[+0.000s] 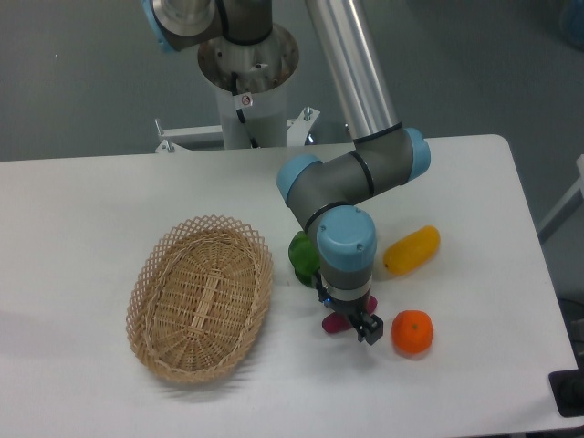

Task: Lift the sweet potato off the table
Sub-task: 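Close the gripper on the purple sweet potato, then lift the held sweet potato up off the table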

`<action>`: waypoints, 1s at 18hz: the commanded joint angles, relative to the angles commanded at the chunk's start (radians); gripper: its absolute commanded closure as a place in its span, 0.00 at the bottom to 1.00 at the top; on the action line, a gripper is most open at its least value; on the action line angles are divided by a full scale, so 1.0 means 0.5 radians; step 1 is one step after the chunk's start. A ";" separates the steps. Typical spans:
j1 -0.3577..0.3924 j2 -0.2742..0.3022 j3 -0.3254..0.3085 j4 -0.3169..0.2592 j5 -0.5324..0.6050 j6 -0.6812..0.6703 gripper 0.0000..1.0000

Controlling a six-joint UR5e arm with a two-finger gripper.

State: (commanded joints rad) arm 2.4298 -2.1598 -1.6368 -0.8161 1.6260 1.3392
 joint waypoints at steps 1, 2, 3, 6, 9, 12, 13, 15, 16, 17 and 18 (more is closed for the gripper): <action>0.000 0.000 -0.006 0.000 0.000 0.000 0.32; 0.000 0.000 -0.009 0.000 0.000 0.003 0.32; 0.000 0.000 -0.009 0.000 0.000 0.003 0.32; 0.000 0.003 -0.006 0.000 0.000 0.003 0.47; 0.000 0.021 0.000 0.000 0.000 0.015 0.57; 0.000 0.028 0.015 0.000 0.000 0.003 0.62; 0.000 0.037 0.027 0.000 0.000 0.006 0.63; 0.006 0.083 0.037 -0.003 -0.012 0.028 0.63; 0.006 0.110 0.043 -0.006 -0.018 0.028 0.63; 0.006 0.135 0.052 -0.015 -0.024 0.028 0.63; 0.012 0.159 0.061 -0.018 -0.025 0.028 0.63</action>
State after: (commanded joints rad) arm 2.4359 -2.0802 -1.6061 -0.8253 1.6137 1.3530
